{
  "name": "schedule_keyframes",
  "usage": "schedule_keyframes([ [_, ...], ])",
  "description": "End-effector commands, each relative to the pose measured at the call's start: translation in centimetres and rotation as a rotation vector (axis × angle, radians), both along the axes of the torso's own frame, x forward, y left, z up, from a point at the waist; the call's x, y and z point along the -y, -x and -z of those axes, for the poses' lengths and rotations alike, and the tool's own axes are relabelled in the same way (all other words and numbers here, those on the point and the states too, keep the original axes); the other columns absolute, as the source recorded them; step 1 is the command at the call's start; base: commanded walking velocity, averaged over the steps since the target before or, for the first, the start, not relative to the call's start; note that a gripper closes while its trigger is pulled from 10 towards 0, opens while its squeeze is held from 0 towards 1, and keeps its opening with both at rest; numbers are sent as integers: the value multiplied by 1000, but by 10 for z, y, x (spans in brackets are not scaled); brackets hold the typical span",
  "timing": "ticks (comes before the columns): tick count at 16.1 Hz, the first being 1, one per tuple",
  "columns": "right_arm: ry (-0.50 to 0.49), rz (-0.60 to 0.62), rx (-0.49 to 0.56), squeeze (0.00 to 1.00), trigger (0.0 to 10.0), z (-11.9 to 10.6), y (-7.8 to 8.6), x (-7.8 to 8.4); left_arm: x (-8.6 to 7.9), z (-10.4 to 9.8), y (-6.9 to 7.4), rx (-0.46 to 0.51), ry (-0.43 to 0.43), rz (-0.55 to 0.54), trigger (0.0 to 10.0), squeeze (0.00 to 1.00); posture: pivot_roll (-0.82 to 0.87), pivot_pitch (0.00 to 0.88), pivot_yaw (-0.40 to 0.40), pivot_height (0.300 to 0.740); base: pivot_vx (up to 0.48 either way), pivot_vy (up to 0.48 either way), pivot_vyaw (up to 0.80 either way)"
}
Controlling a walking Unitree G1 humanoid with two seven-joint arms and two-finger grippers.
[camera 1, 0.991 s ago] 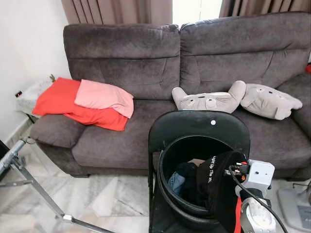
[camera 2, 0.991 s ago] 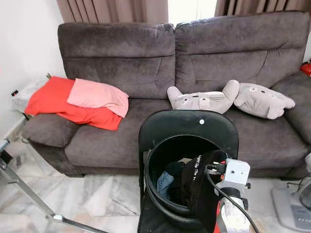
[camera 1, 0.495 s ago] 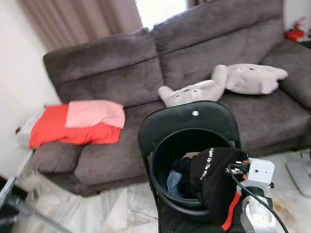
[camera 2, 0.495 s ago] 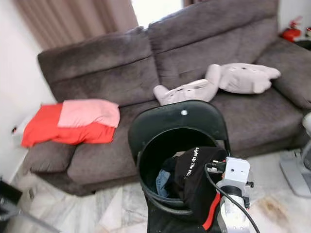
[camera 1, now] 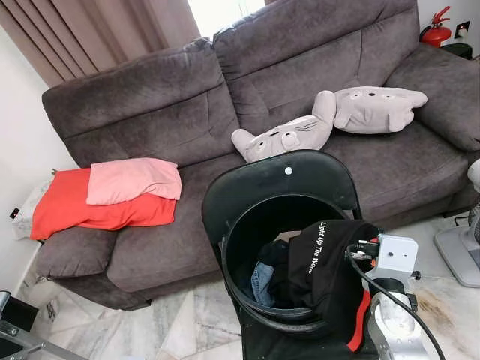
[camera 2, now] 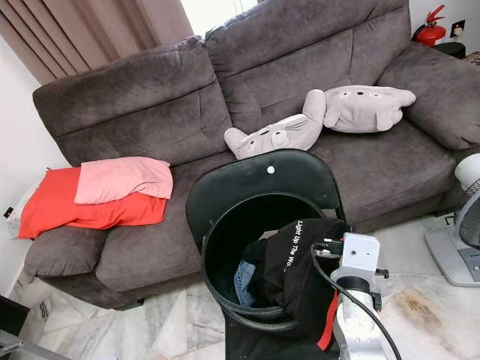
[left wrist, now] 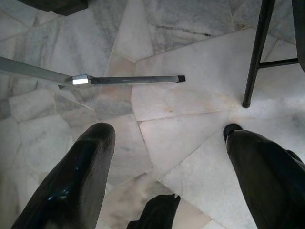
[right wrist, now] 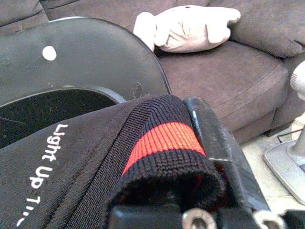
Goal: Hang hanger
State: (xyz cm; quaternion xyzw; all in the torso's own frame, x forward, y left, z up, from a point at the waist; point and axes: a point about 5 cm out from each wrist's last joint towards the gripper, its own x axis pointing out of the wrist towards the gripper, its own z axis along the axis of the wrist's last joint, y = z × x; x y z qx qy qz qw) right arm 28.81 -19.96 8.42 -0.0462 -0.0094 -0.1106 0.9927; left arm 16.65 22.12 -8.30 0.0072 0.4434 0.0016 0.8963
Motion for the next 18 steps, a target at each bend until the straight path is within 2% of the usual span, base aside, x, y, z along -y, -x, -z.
schedule_keyframes([
  [1,-7,-29,-33,0,10000,7,1,-10,-10,2,8,-32,-25,-19,10000,0,-365,61,360,740,0,0,0],
  [5,-4,-27,-23,0,10000,4,1,-9,-9,2,9,-33,-25,-16,10000,0,-334,49,336,740,0,0,0],
  [7,-34,-44,-8,0,10000,1,-1,-15,-12,1,8,-13,-34,-41,10000,0,-197,25,275,740,0,0,0],
  [8,-25,-52,-3,0,10000,-2,-3,-16,-13,0,8,-7,-34,-49,10000,0,-188,21,270,740,0,0,0],
  [10,-31,-71,23,0,10000,-9,-4,-19,-15,1,10,1,-38,-66,10000,0,-108,5,203,740,0,0,0],
  [14,-14,-104,48,0,10000,-13,2,-22,-16,4,19,-12,-30,-101,10000,0,-84,0,159,740,0,0,0],
  [18,-23,-118,36,0,10000,-13,3,-29,-16,3,20,-13,-34,-52,10000,0,-86,0,134,740,0,0,0],
])
